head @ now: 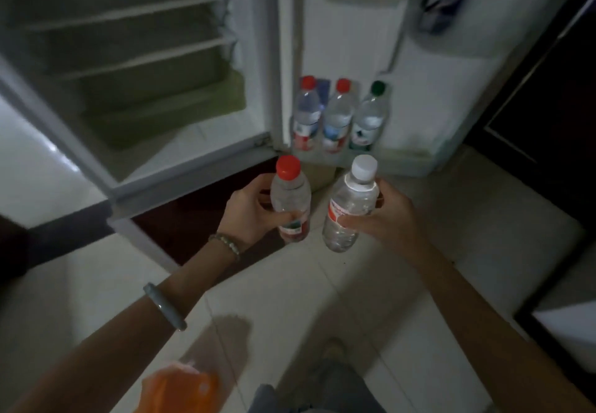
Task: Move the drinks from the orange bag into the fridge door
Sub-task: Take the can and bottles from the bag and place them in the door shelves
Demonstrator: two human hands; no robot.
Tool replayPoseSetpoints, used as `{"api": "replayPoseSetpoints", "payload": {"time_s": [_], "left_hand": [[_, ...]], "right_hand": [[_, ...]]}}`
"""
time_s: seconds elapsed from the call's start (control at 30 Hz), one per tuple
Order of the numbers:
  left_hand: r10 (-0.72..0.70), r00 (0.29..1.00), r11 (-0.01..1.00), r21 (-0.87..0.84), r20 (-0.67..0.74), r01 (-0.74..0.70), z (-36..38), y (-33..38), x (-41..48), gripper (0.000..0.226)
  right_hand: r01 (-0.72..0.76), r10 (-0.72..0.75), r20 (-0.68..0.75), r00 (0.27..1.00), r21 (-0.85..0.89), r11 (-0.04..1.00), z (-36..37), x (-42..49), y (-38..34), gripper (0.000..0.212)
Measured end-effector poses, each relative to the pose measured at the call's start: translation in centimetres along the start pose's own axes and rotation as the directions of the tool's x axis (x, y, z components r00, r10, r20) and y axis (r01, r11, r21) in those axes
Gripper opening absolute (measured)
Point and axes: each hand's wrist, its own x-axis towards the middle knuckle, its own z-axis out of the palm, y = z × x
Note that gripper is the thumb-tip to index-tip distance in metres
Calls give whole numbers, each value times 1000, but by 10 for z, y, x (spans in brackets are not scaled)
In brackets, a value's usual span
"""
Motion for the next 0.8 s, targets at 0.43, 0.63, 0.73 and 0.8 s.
{"api": "replayPoseSetpoints", "payload": {"time_s": [0.43, 0.63, 0.73, 0.8], "left_hand": [[218, 975, 974, -80, 44, -214, 126, 109, 139, 56], [170, 985, 985, -45, 21, -168, 165, 118, 194, 62], [142, 989, 989, -43, 30, -141, 183, 119, 218, 61], [115, 993, 993, -45, 35, -113, 194, 117, 232, 61]], "right_hand": [[99, -47, -334, 942, 142, 985, -162, 72, 26, 53], [117, -30, -478, 878, 154, 981, -176, 122, 34, 54], [115, -5, -492, 871, 194, 974, -173, 153, 36, 56], [96, 28, -482, 876, 230, 968, -167, 173, 39, 55]]}}
